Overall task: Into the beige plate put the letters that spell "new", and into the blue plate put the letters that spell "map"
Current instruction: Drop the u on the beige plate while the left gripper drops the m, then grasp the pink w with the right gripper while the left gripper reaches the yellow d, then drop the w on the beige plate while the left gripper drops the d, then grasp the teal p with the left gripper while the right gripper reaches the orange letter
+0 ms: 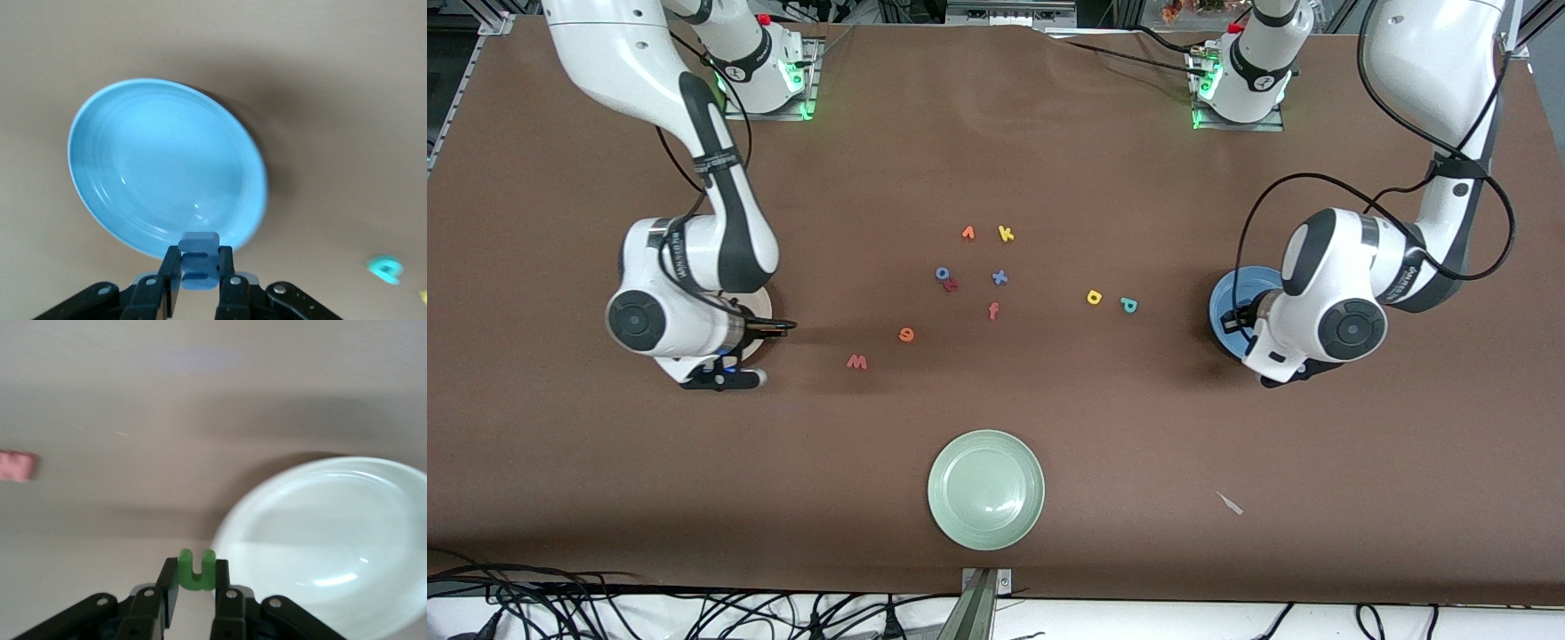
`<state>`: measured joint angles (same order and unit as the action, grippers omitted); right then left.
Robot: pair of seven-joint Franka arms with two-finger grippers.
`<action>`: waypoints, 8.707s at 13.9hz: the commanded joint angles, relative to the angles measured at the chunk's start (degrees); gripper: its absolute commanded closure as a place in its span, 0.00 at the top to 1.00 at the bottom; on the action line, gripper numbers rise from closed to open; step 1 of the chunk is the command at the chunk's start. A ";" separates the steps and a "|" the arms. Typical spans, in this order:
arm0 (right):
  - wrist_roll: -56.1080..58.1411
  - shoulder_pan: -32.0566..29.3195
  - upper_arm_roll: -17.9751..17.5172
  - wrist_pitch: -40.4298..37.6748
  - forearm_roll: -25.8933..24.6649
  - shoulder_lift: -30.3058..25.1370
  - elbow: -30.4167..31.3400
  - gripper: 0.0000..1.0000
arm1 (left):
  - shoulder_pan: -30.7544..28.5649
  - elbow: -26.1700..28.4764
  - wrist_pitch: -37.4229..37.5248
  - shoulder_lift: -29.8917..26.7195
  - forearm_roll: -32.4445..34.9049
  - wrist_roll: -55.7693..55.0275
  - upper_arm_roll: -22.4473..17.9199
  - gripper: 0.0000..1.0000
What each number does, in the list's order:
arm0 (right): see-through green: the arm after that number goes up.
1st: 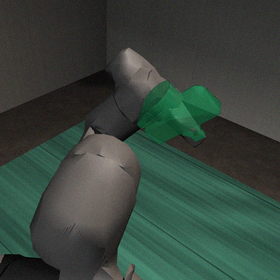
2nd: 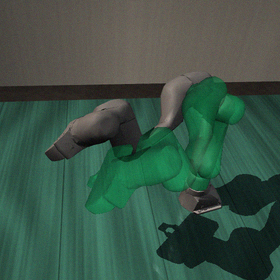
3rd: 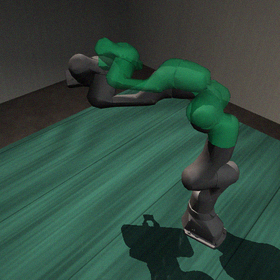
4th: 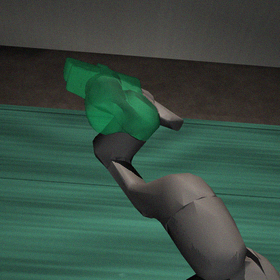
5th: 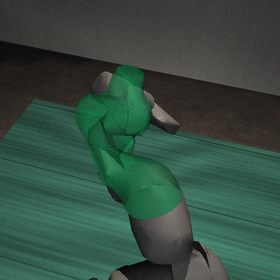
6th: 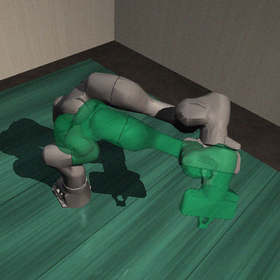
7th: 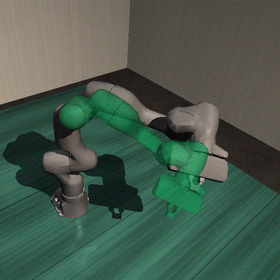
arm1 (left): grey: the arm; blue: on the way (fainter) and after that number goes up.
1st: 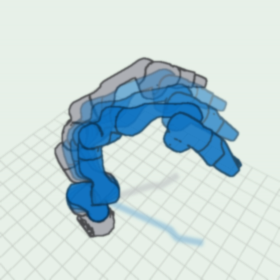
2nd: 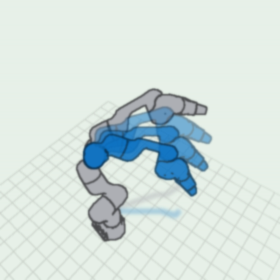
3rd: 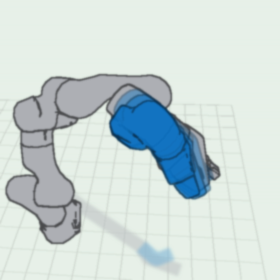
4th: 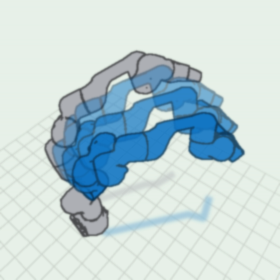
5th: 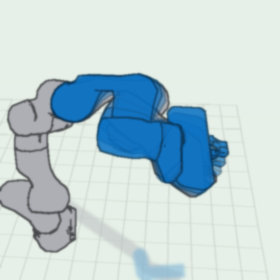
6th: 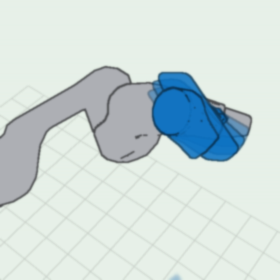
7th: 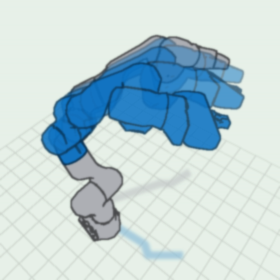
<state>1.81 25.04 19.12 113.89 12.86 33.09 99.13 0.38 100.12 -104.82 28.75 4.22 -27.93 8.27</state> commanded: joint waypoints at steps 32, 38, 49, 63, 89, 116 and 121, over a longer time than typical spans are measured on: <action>46.16 7.91 -8.48 20.05 -10.66 5.49 -1.22 1.00 | -4.07 0.24 6.66 -11.26 -8.53 -4.20 9.64 1.00; 48.91 7.74 -9.72 25.23 -10.66 8.65 -1.75 1.00 | 2.51 1.56 -8.26 -2.23 -7.48 -38.91 14.05 1.00; 48.20 7.39 -10.24 24.80 -9.61 8.92 -1.92 0.16 | 8.41 11.31 -34.40 7.11 3.08 -65.68 14.14 0.74; 44.71 -4.13 -6.48 -5.58 3.66 5.50 -10.19 0.00 | 9.47 13.17 -33.96 6.50 2.46 -67.96 14.40 0.45; -11.70 9.30 1.18 -9.06 8.50 4.53 -9.92 1.00 | -14.70 5.43 -7.59 0.87 2.46 -26.13 14.14 0.97; -41.53 19.08 -5.23 25.50 11.75 5.49 3.52 0.84 | -5.65 22.13 -43.62 3.24 1.49 -69.46 21.61 0.61; -41.10 19.25 -5.23 25.59 11.75 5.67 3.52 0.49 | -5.91 22.13 -44.24 4.12 4.04 -69.46 21.00 0.34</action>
<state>-39.62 43.79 13.79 138.44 23.51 38.85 102.04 -5.48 121.98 -148.56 32.62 5.99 -96.49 29.75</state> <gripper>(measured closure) 0.467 0.529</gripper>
